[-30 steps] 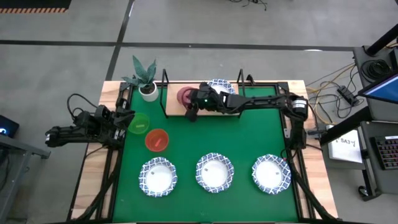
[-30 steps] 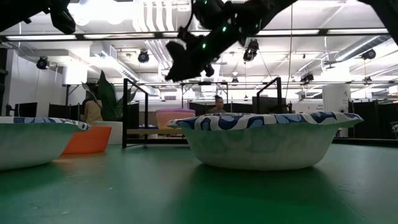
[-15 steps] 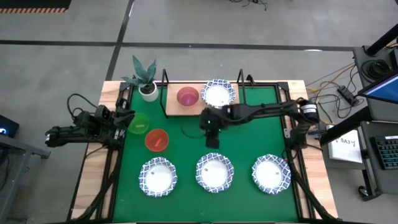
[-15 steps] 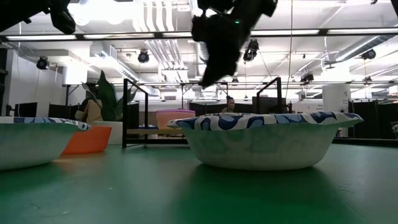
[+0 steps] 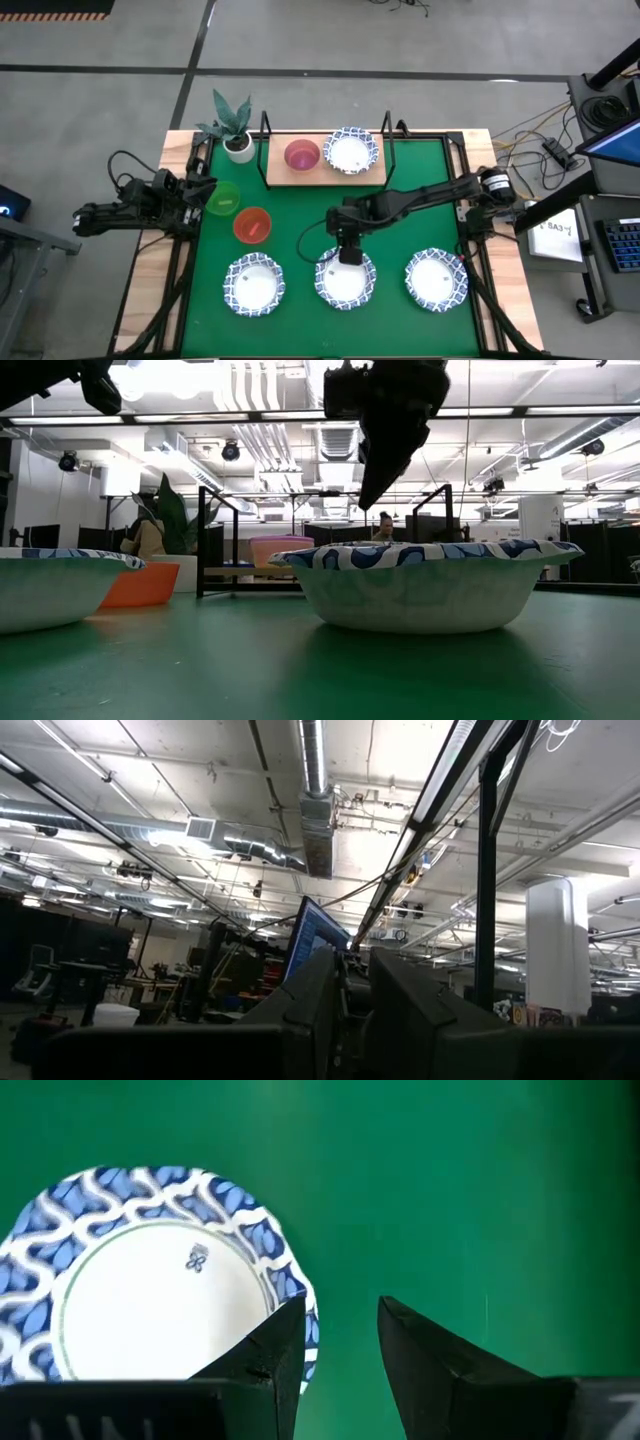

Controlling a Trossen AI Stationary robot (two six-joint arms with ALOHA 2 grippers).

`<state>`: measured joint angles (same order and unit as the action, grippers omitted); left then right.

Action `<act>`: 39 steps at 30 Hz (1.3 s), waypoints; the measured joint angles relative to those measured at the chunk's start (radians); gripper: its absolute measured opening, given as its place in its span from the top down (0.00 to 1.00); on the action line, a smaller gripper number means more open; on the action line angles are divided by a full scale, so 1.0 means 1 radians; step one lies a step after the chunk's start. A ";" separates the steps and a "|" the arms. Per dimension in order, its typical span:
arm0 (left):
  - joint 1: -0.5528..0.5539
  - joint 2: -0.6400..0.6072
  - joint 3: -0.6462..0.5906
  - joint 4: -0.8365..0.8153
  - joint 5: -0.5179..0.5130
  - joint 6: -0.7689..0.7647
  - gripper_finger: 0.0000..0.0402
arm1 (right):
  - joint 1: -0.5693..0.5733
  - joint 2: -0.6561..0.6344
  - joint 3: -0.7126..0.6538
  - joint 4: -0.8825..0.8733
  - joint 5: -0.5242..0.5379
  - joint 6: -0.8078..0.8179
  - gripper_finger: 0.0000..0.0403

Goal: Place and stack bowls onto a shelf
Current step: Stack the blue patterned bowl on top of the other blue patterned bowl on the shelf

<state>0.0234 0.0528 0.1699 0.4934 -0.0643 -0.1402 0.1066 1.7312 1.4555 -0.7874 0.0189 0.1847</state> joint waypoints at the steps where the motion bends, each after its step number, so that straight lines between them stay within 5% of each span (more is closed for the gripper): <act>1: 0.000 0.000 0.000 0.000 0.000 0.000 0.87 | -0.001 0.002 0.000 -0.005 0.006 0.030 0.71; 15: 0.000 0.000 0.000 0.000 0.000 -0.003 0.87 | 0.025 0.091 -0.003 -0.026 -0.053 0.062 0.55; 27: 0.000 0.000 0.000 0.000 0.000 -0.003 0.87 | 0.025 0.139 -0.007 -0.014 -0.053 0.051 0.57; 34: 0.000 0.000 0.000 0.000 0.000 -0.004 0.87 | 0.026 0.177 -0.007 -0.001 -0.053 0.051 0.64; 39: 0.000 0.000 0.000 0.000 0.000 -0.004 0.87 | 0.026 0.176 -0.007 0.000 -0.089 0.059 0.82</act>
<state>0.0235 0.0528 0.1699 0.4938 -0.0647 -0.1440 0.1329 1.9076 1.4487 -0.7872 -0.0701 0.2432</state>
